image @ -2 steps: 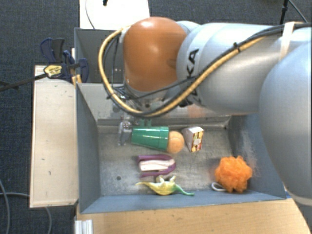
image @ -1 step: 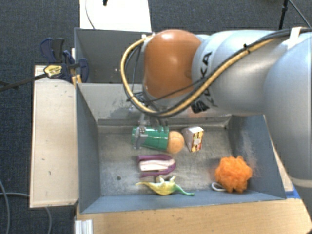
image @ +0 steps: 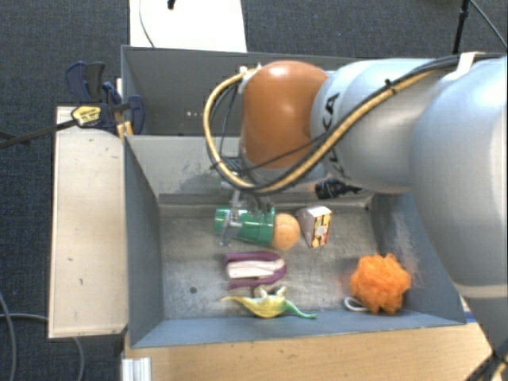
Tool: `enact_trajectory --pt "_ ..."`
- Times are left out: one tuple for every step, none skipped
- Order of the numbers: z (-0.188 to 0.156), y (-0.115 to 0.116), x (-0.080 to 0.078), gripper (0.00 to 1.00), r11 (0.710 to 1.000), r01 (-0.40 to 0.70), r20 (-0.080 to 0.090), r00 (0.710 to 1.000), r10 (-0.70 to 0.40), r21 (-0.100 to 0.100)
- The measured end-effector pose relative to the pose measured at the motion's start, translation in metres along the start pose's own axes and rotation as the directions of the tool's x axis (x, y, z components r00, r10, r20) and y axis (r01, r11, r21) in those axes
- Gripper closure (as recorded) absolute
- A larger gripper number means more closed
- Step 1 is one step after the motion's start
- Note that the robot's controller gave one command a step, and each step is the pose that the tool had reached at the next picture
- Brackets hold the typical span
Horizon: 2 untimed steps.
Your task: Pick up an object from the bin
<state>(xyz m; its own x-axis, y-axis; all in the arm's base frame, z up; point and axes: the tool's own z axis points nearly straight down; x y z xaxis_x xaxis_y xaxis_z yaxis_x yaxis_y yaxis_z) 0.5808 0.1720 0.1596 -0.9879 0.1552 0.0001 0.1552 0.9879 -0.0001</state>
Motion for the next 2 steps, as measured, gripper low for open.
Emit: enact_trajectory --pt "0.024 -0.048 0.005 0.0 0.987 -0.159 0.001 0.987 0.159 0.0" --pt "0.082 -0.044 -0.01 0.0 0.985 -0.173 0.008 0.985 0.173 -0.006"
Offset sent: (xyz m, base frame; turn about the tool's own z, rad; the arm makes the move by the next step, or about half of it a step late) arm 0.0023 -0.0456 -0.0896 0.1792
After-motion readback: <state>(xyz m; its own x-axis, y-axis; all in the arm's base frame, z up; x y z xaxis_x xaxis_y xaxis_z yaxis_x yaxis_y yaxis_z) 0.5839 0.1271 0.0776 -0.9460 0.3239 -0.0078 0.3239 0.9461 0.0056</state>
